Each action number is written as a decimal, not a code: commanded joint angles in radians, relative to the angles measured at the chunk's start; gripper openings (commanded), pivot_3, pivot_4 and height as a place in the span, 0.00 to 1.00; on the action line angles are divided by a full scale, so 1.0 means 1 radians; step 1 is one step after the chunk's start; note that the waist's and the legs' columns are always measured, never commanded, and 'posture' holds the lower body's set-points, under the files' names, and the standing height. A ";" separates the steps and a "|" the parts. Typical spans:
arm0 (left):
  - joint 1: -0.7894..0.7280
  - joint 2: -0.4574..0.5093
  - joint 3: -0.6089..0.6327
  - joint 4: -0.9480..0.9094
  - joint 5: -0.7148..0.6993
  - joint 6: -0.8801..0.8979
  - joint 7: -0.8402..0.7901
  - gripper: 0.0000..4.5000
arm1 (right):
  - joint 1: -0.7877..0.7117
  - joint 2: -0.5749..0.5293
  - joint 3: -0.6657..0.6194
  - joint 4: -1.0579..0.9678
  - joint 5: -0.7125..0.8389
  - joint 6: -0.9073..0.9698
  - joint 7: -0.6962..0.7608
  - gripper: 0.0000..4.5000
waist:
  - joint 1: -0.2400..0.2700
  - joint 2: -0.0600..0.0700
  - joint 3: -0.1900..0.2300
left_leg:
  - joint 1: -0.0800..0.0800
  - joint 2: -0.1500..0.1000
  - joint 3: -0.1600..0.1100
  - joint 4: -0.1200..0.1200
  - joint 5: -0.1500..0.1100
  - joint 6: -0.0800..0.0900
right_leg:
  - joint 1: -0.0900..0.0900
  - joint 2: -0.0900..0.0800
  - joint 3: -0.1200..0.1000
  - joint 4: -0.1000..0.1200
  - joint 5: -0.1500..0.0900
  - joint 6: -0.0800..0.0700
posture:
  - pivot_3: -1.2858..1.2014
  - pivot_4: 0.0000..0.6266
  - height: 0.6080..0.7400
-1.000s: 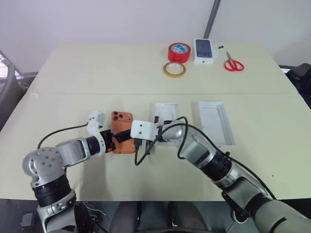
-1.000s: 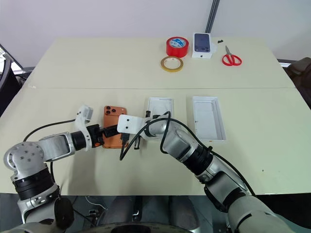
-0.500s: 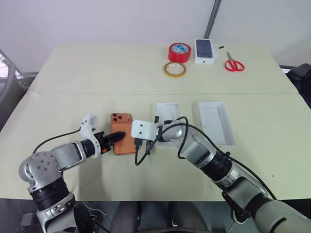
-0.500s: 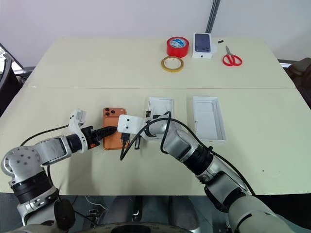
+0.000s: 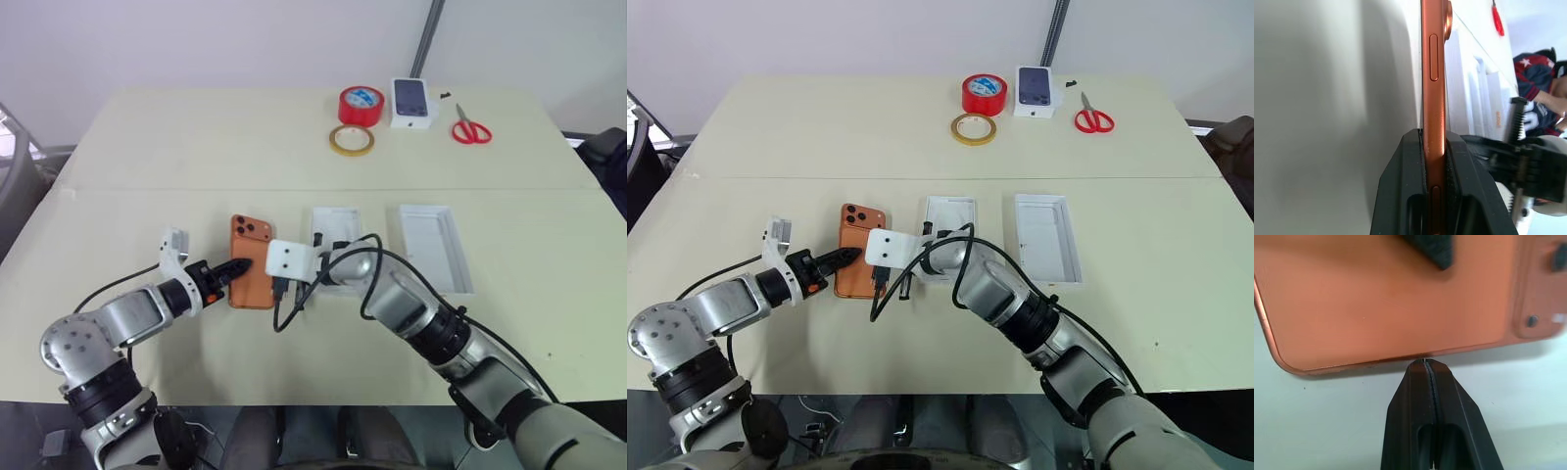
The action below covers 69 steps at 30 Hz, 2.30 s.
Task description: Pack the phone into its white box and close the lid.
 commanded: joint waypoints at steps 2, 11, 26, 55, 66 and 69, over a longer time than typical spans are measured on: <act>-0.056 -0.012 0.054 -0.009 -0.100 -0.014 0.087 0.00 | 0.038 -0.048 -0.185 -0.193 0.095 -0.001 0.014 0.00 | 0.003 -0.001 0.001 | 0.000 0.000 0.000 0.000 0.000 0.000 | 0.000 0.000 0.000 0.000 0.000 0.000 | 0.52 0.24 1.00; -0.200 -0.154 -0.127 0.078 -0.260 -0.152 0.317 0.00 | 0.217 -0.353 -0.500 -0.377 0.292 -0.020 0.153 0.00 | 0.028 -0.004 0.002 | -0.002 -0.001 0.000 0.001 -0.001 0.001 | 0.001 -0.001 0.000 -0.002 0.000 0.000 | 0.52 0.24 1.00; -0.330 -0.234 -0.400 0.373 -0.086 -0.318 0.258 0.00 | 0.401 -0.493 -0.629 -0.447 0.340 0.027 0.061 0.00 | 0.022 -0.004 0.003 | -0.002 0.000 0.001 0.002 0.000 0.000 | 0.001 0.002 0.000 -0.002 0.000 0.000 | 0.52 0.24 1.00; -0.273 0.160 -0.445 0.153 -0.047 -0.203 0.060 0.84 | 0.312 -0.510 -0.534 -0.318 0.289 -0.002 -0.004 0.00 | 0.028 -0.003 0.003 | -0.001 0.000 0.000 0.002 0.001 -0.001 | 0.002 0.002 0.000 -0.002 0.000 0.000 | 0.52 0.24 1.00; -0.274 0.267 -0.907 0.128 0.462 -0.577 -0.260 0.01 | 0.203 -0.469 -0.333 -0.211 0.127 0.046 -0.065 0.00 | 0.027 -0.003 0.003 | -0.002 0.000 0.001 0.001 0.001 -0.001 | 0.001 0.001 0.001 -0.003 0.000 0.000 | 0.52 0.24 1.00; -0.299 0.263 -1.008 0.168 0.568 -0.637 -0.327 0.01 | 0.183 -0.438 -0.283 -0.201 0.091 0.048 -0.077 0.00 | 0.025 -0.003 0.003 | -0.002 0.000 0.001 0.001 0.001 -0.001 | 0.001 0.002 0.001 -0.002 0.000 0.000 | 0.52 0.24 1.00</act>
